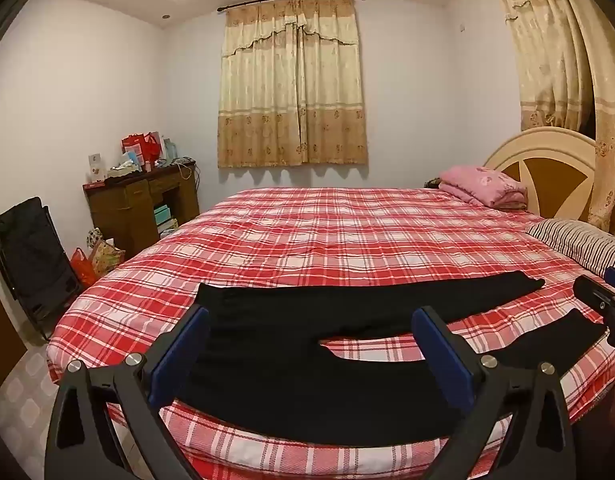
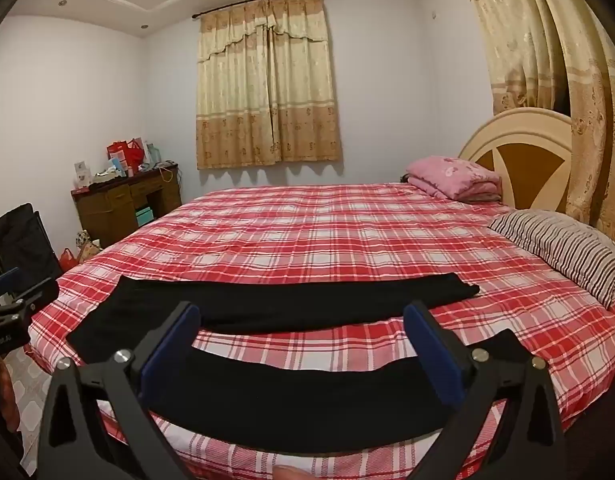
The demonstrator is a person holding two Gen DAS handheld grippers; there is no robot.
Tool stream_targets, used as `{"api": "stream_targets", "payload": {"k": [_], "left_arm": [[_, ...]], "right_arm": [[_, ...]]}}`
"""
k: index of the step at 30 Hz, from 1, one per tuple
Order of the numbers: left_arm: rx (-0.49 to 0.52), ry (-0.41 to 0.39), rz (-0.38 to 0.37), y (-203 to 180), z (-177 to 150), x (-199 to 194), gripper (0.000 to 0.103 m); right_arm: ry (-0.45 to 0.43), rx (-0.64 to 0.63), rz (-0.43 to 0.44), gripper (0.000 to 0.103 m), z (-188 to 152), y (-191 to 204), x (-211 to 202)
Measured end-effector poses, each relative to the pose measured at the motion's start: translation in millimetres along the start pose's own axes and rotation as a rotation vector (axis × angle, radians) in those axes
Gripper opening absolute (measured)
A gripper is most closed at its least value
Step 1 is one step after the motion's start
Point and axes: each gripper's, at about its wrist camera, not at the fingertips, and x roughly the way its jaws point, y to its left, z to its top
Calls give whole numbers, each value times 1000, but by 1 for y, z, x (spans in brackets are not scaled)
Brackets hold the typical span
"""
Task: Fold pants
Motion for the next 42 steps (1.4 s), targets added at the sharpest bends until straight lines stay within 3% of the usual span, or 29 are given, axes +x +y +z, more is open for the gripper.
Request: {"api": "stream_targets", "payload": {"k": [42], "left_arm": [[-31, 0, -21, 6, 0, 0, 102]], "right_arm": [[7, 14, -24, 103, -8, -13, 10]]}}
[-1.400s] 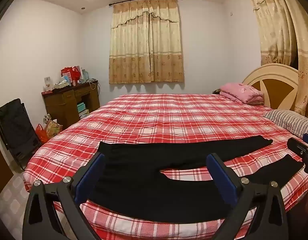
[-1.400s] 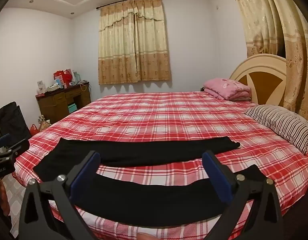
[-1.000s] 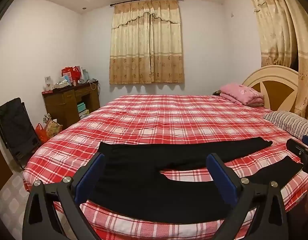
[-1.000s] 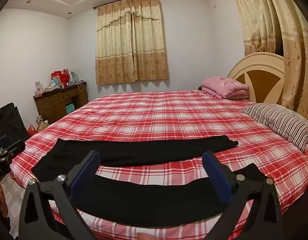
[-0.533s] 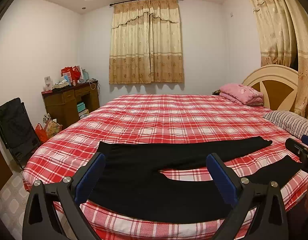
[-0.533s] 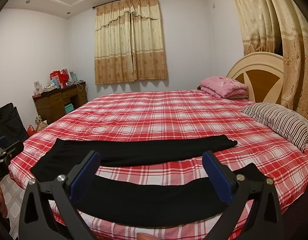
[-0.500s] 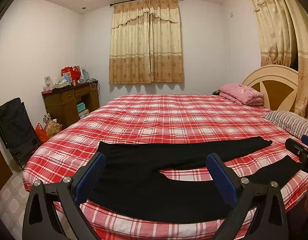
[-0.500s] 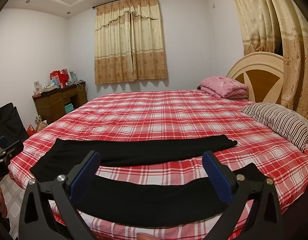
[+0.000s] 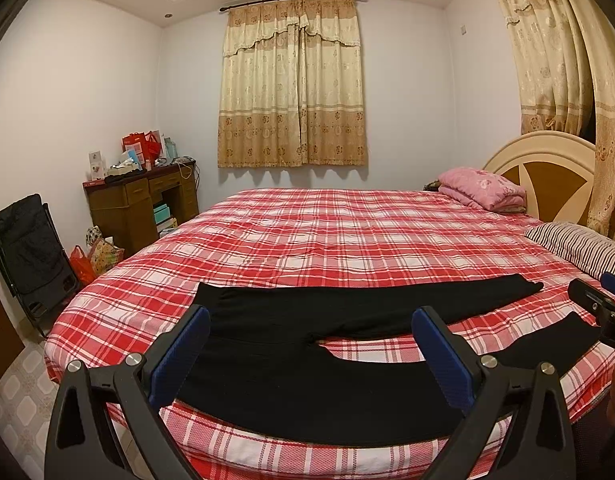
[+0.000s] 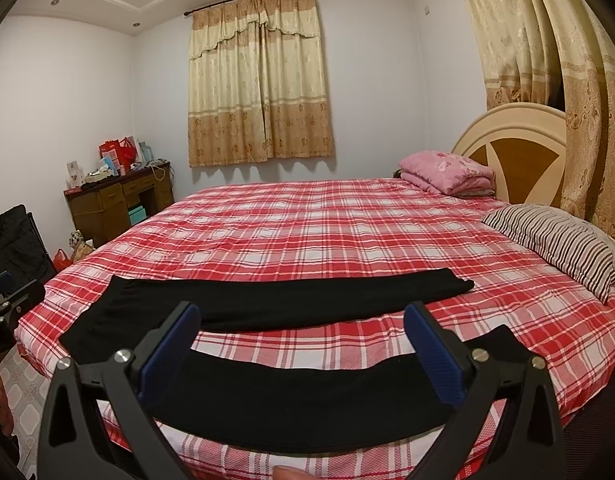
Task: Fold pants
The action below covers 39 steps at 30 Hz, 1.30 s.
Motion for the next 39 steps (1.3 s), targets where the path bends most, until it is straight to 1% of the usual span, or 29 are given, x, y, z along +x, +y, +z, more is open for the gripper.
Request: {"api": "stream_targets", "payload": {"k": [39], "left_arm": [[-5, 3, 1, 4, -2, 0, 102]], "right_arm": [[11, -10, -6, 103, -3, 3, 3]]}}
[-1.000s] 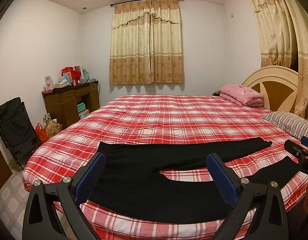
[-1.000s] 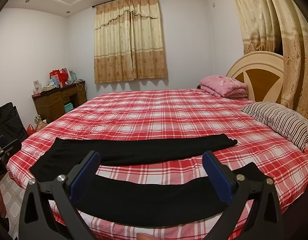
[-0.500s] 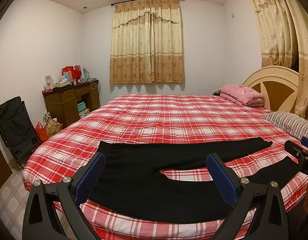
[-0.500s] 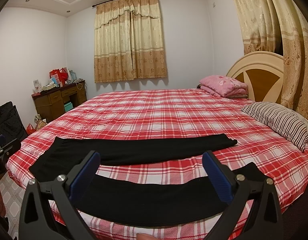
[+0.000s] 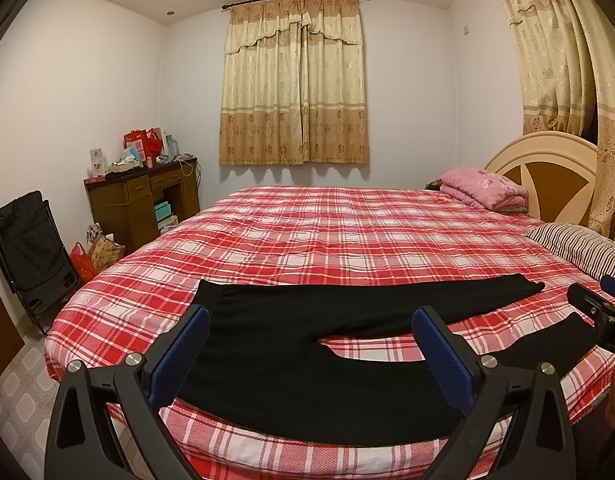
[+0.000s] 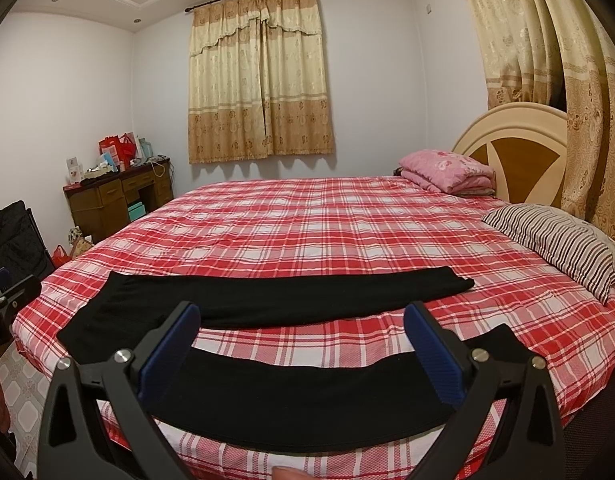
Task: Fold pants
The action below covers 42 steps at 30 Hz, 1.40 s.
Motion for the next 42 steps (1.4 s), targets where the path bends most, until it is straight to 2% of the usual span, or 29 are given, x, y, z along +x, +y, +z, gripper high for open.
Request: {"api": "stream_targets", "payload": {"k": [12, 17, 19, 20, 23, 26, 30, 33, 36, 39, 41, 42], "left_arm": [[-4, 30, 1, 1, -8, 13, 102], [18, 47, 9, 13, -13, 35, 102], [31, 60, 28, 29, -14, 57, 102], [20, 73, 53, 44, -14, 72, 102], [-38, 122, 113, 101, -13, 122, 102], [-43, 170, 189, 153, -13, 169, 102], [-50, 221, 201, 201, -10, 222, 102], [-37, 264, 171, 211, -7, 256, 102], [-9, 309, 140, 208, -7, 294, 100], [35, 371, 118, 197, -10, 328, 87], [58, 428, 114, 196, -14, 353, 70], [59, 448, 117, 197, -15, 361, 70]], "right_arm": [[19, -5, 0, 103, -4, 1, 6], [39, -14, -1, 103, -7, 4, 13], [51, -19, 6, 103, -9, 3, 17], [54, -27, 37, 103, -11, 2, 21], [79, -44, 59, 103, -16, -1, 32], [115, -36, 58, 103, -20, -10, 46], [172, 8, 70, 103, -29, -29, 68], [207, 16, 63, 103, -36, -39, 82], [254, 13, 42, 94, -39, -52, 100], [304, 8, 8, 91, -34, -71, 118], [318, 27, -11, 91, -27, -89, 127], [321, 30, -23, 91, -23, -97, 130]]}}
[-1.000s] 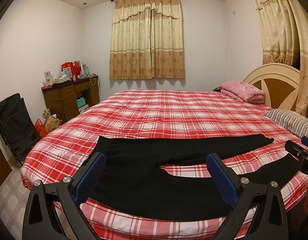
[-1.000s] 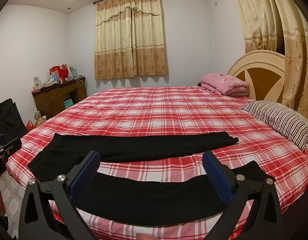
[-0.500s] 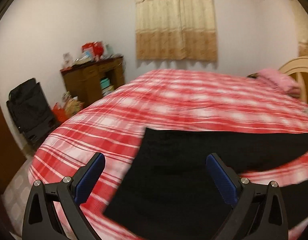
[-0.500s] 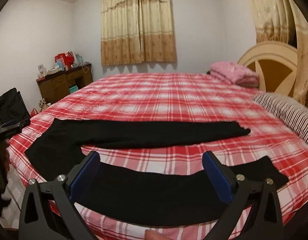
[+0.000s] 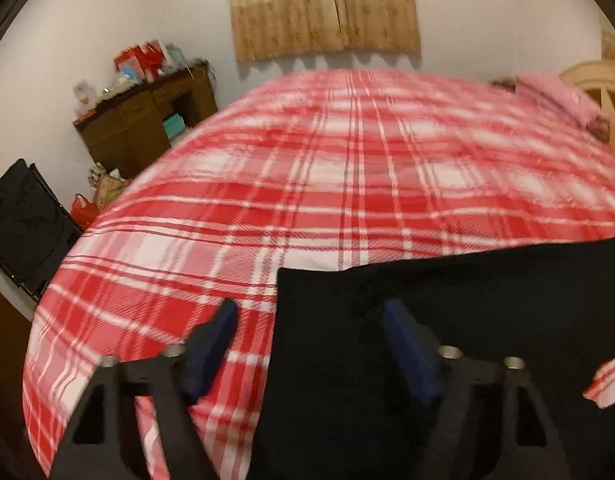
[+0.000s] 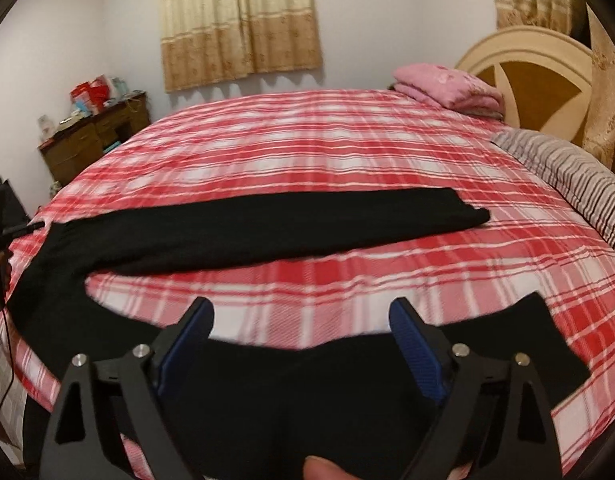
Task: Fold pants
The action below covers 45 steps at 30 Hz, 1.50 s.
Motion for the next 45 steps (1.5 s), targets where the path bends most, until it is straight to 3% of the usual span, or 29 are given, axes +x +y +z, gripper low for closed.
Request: {"api": "stream_targets", "payload": {"k": [4, 8, 10, 13, 20, 25, 37, 38, 39, 40, 42, 45], "left_arm": [[-18, 52, 12, 11, 8, 28, 67], [-59, 91, -63, 18, 10, 42, 34], [-58, 98, -75, 17, 9, 44, 32], [-26, 86, -77, 12, 10, 44, 20], [-12, 88, -68, 12, 12, 43, 15], [7, 89, -53, 10, 14, 43, 15], [94, 135, 3, 0, 17, 53, 16], [111, 138, 7, -2, 18, 53, 16], [133, 136, 10, -4, 18, 52, 15], [154, 126, 14, -6, 19, 50, 11], [184, 101, 19, -8, 19, 46, 8], [165, 61, 18, -6, 19, 36, 8]], "right_arm": [[-3, -26, -77, 91, 17, -20, 8], [12, -33, -111, 91, 32, -43, 25], [30, -20, -119, 88, 40, -56, 37], [61, 25, -130, 77, 55, -85, 54], [116, 93, -231, 73, 99, -162, 100], [211, 143, -206, 73, 114, -204, 148], [375, 134, -146, 72, 121, -227, 234], [365, 115, -145, 68, 120, -225, 233], [361, 105, -130, 56, 119, -223, 232], [356, 100, -110, 37, 119, -221, 231], [348, 84, -90, 14, 120, -217, 226], [328, 38, -102, 11, 120, -205, 217]]}}
